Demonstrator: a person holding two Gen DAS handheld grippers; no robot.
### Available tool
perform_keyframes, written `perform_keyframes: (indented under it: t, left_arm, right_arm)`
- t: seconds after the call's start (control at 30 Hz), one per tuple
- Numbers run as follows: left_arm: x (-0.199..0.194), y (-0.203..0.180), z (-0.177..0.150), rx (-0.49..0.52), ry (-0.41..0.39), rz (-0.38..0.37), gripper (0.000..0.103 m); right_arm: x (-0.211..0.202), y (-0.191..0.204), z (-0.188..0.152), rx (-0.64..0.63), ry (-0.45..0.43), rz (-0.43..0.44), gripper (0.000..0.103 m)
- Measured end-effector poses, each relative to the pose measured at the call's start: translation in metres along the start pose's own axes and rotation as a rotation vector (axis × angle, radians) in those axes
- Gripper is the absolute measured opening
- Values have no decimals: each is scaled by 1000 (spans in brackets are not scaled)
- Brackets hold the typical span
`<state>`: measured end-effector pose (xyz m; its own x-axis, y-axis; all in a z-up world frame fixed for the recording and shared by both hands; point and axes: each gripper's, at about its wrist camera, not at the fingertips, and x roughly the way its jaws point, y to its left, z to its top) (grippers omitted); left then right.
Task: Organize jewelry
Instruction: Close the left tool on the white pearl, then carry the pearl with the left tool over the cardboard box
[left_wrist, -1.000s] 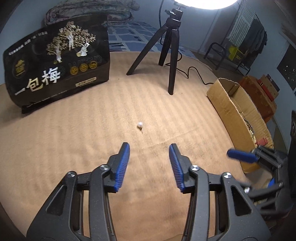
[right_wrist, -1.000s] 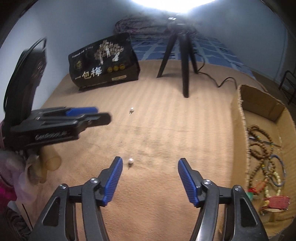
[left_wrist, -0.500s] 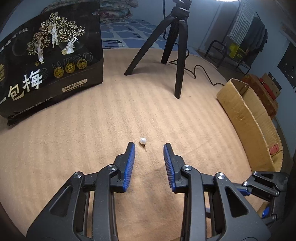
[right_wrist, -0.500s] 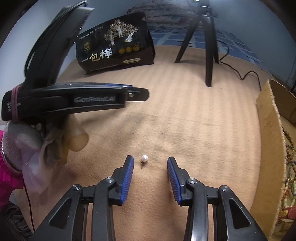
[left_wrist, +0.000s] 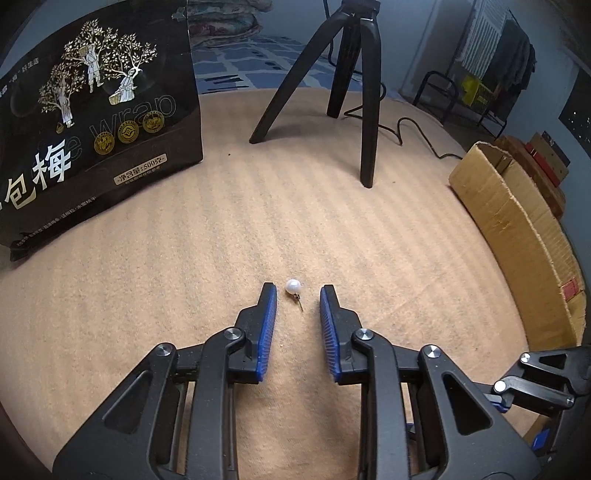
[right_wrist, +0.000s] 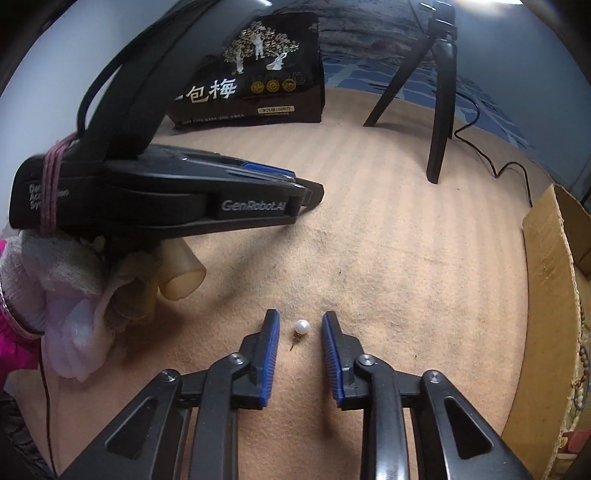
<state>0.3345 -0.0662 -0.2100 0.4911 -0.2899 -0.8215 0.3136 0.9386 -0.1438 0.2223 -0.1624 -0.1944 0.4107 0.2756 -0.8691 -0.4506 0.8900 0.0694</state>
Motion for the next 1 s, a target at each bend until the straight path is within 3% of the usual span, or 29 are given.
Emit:
perform_keyframes:
  t: [0.23,0.67,1.0]
  left_arm:
    - [7,4,3,1,2,8,7]
    - [-11,9,0,-7,-15,15,7]
    - [-44,0,-2,3,-43,9,7]
  right_arm:
    - [1,3,1,-15,2,-4,6]
    - [-10,-2,-1,2,-18,-9,6]
    - [-44,-14,-1,33,-71,-29,6]
